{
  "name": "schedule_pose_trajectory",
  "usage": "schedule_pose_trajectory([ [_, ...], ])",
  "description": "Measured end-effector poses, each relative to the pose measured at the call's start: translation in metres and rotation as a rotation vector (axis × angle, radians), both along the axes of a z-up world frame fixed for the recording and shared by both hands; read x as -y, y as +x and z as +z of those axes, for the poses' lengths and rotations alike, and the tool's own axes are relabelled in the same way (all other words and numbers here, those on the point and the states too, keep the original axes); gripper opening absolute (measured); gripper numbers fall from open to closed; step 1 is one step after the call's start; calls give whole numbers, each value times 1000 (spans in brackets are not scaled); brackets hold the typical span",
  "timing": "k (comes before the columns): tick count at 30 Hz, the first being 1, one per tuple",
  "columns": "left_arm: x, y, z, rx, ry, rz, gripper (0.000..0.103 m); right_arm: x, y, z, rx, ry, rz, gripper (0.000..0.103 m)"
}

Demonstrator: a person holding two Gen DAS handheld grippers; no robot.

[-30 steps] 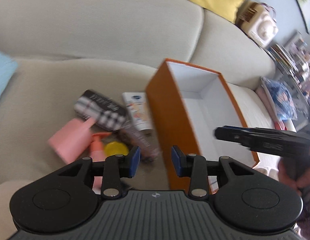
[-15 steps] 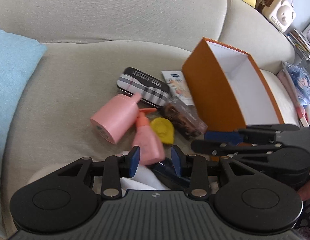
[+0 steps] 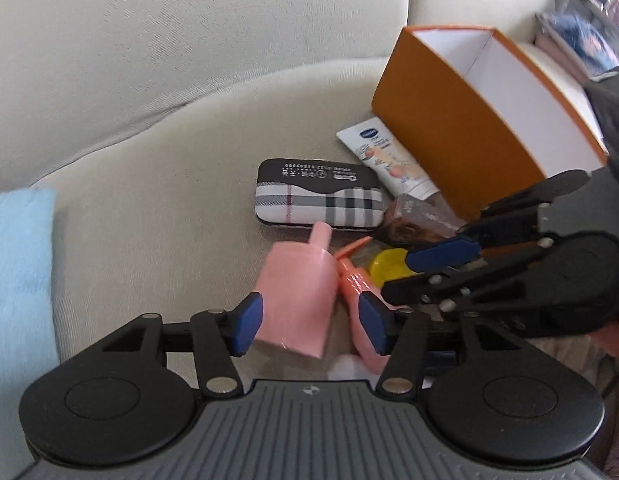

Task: Organize rigid objects
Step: 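Grasp the pink spouted cup with the left tool while the right tool grasps the pink pump bottle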

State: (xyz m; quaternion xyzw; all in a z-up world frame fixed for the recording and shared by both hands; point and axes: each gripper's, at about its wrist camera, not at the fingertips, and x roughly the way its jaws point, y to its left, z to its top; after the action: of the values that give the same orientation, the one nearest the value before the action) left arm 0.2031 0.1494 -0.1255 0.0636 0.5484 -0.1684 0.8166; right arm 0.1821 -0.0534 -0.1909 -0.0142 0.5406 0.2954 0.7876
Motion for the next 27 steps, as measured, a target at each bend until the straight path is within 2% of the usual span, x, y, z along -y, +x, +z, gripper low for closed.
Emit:
schedule_pose_trajectory([
  [9,-1,52,-36,-175,-7,-107,68,0,17,-11,-43,-4,3,32],
  [12,-5,60,-48,-230,-63,-105,67,-2,21,-16,-55,-16,9,32],
  [16,-5,63,-63,-265,-79,-87,65,-4,24,-23,-66,-31,18,29],
  [17,-5,62,-64,-260,-85,-83,62,-4,24,-23,-66,-21,22,29],
  [21,-13,53,-51,-200,-72,-23,62,-8,28,-23,-67,-12,32,29],
  [27,-39,13,-22,-72,-59,162,61,-20,34,-25,-82,10,50,29],
])
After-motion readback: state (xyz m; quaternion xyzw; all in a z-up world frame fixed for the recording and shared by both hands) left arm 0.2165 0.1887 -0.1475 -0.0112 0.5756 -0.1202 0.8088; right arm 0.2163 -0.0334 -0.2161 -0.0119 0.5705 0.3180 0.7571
